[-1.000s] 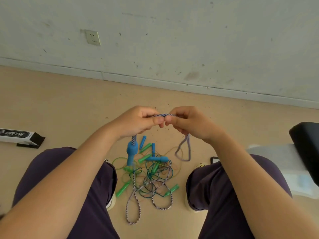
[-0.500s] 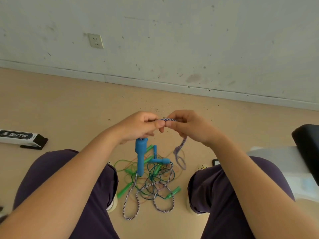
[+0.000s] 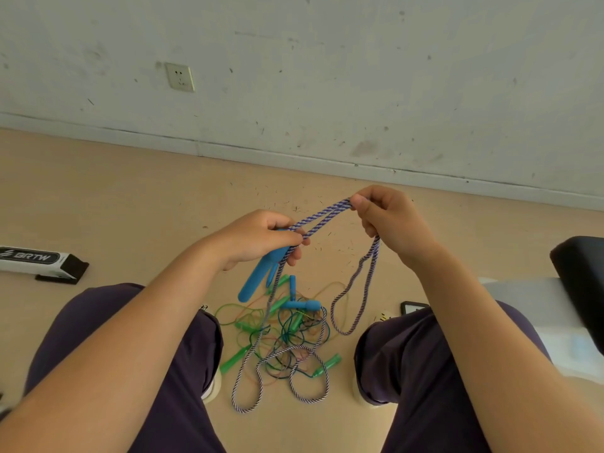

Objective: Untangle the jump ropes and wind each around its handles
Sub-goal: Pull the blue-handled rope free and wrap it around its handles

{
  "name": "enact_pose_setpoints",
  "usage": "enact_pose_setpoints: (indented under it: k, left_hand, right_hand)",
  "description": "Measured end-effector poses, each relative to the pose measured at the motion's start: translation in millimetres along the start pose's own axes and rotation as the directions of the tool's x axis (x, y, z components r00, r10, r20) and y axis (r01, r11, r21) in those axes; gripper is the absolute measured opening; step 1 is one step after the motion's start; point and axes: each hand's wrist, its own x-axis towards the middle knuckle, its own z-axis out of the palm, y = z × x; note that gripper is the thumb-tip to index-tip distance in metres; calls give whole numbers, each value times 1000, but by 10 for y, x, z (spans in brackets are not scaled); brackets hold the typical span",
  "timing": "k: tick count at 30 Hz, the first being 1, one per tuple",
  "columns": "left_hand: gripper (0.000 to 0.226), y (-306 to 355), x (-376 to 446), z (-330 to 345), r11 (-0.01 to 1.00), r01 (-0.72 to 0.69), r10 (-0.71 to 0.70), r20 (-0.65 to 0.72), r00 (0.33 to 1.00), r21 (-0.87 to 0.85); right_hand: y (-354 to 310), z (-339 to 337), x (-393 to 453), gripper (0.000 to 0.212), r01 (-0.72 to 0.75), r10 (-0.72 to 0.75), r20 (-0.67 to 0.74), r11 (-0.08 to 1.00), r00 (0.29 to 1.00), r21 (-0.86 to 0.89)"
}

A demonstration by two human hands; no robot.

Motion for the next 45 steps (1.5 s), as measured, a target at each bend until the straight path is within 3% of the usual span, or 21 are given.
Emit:
enact_pose_setpoints:
  k: [4,6,10,13,15,20,24,30,37,42,45]
  left_hand:
    - [13,14,-28,-2,999,-37,37,-14,999,-19]
    - [26,6,-29,-2,996,-75,73,-49,996,-38]
    - [12,29,-41,12,983,-97,87,-70,994,-154]
    - [9,40,-53,46,974,-73,68,-28,997,-216]
    - [8,56,-60,63,966,-62,66,10,998,-249]
    - [11,78,-73,10,968,-50,68,62,996,-246]
    - [16,69,-85,-13,978,-25,37,57,998,-208]
    - [10,59,-109,-42,970,-66,81,52,995,-234]
    - [13,55,-137,-198,970,-106,99,-43,994,-220]
    - [17,23,-114,-136,980,-90,86,-28,996,-176]
    - [13,35,-114,-43,987,-71,76,31,997,-141]
  right_hand:
    - [-4,15,9,15,7,-7,-21,1000,1000,4]
    - [-13,7,5,4,26,-26,1,999,1000,25]
    - [-56,42,-44,27,87,-113,146,981,983,172]
    - [-59,208,-84,16,128,-160,306,984,939,122]
    - [-60,288,-83,16,148,-164,327,986,931,74]
    - [-93,296,-59,8,167,-162,297,986,941,8]
    - [-79,287,-25,8,233,-183,243,953,953,-194]
    - [-118,303,-74,13,196,-161,280,975,946,-101]
    - [-75,9,-22,5,101,-98,-48,992,994,68]
    - [-94,105,-93,28,56,-83,311,994,947,95]
    - [-83,297,-123,35,19,-16,415,1000,910,-3]
